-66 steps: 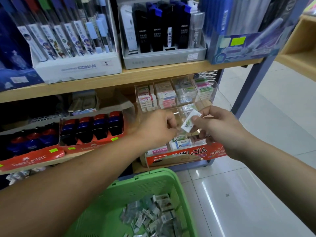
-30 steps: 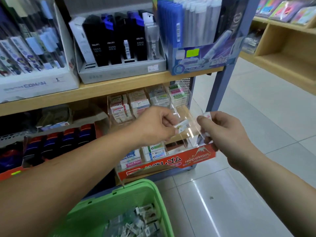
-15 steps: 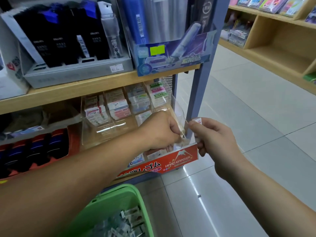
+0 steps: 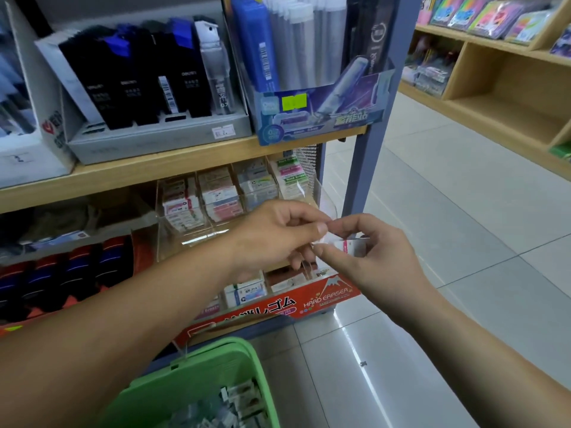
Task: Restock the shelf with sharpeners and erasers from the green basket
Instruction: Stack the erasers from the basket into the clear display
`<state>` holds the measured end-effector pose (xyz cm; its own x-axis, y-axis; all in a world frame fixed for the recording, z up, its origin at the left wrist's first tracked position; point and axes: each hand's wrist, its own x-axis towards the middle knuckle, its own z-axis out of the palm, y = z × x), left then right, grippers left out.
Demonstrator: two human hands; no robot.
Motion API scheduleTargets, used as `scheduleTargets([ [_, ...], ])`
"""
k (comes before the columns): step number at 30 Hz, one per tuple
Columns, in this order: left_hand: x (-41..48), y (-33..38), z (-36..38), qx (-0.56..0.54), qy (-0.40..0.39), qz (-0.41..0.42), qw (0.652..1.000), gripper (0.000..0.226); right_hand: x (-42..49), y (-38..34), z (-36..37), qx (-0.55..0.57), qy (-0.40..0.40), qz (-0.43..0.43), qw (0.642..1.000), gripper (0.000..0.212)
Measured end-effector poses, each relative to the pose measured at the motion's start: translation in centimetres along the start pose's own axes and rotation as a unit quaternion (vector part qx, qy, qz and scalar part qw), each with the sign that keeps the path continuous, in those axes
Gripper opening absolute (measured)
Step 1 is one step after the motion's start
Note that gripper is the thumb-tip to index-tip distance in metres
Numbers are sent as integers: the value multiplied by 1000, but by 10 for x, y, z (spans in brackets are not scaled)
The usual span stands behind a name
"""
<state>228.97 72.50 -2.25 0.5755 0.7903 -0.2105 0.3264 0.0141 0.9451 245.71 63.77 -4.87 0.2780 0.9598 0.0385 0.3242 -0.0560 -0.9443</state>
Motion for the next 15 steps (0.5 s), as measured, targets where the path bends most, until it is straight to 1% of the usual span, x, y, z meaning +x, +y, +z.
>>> scheduleTargets([
  [3, -6, -5, -14, -46, 18, -20, 999, 18, 0, -3, 1, 34, -17, -1, 999, 49],
  [5, -11, -8, -22, -67, 24, -29, 997, 18, 1, -3, 1, 44, -23, 6, 999, 52],
  [8, -17, -11, -30, -102, 31, -39, 994, 18, 5, 0, 4, 56, -37, 32, 997, 40],
  [11, -21, -16, -37, -149, 46, -48, 987, 19, 7, 2, 5, 54, -28, 48, 997, 24],
  [15, -28, -24, -41, -139, 53, -22, 989, 23, 8, 4, 9, 41, -19, 34, 998, 16],
])
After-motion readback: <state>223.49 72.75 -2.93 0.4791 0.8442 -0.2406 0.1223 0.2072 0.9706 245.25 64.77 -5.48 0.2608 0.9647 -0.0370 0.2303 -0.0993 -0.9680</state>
